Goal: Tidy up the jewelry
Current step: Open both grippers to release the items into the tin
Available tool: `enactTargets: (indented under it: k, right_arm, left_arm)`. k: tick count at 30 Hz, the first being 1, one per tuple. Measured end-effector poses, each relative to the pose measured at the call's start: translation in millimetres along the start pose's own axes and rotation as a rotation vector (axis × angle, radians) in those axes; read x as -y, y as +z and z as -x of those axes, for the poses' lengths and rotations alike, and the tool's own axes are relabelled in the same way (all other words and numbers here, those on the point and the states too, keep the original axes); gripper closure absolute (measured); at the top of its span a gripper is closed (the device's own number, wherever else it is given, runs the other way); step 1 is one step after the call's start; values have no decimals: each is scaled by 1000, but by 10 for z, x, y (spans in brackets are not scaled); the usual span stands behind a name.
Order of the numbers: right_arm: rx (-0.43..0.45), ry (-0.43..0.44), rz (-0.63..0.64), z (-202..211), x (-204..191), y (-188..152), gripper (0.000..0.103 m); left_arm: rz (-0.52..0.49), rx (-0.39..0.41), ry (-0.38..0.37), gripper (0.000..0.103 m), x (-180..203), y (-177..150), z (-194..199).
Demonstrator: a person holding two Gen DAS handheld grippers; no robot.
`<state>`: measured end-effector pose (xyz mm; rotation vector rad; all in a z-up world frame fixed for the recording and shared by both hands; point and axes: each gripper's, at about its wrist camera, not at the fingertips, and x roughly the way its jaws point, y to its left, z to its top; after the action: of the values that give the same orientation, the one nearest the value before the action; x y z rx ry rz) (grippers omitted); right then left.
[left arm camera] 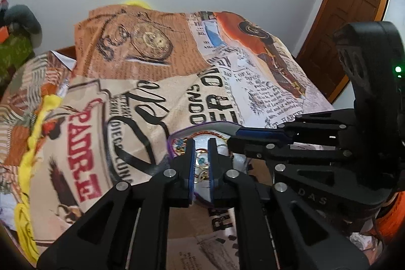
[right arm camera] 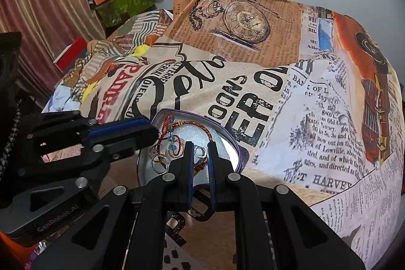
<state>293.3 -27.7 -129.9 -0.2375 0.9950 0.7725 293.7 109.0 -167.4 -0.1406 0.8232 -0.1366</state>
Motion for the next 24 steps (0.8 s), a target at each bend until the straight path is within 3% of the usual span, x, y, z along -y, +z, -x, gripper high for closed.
enactTargets:
  k: [7, 12, 15, 24]
  right_arm:
    - [-2, -18, 33, -52, -68, -19, 94]
    - [-15, -25, 59, -58, -111, -29, 94]
    - [-18, -51, 70, -37, -137, -20, 88]
    - [50, -106, 91, 329, -218, -5, 85]
  left_arm:
    - [6, 38, 55, 74, -61, -24, 185]
    - [36, 45, 69, 72, -157, -32, 239]
    - [54, 42, 76, 72, -200, -37, 259]
    - [30, 76, 96, 72, -61, -7, 549]
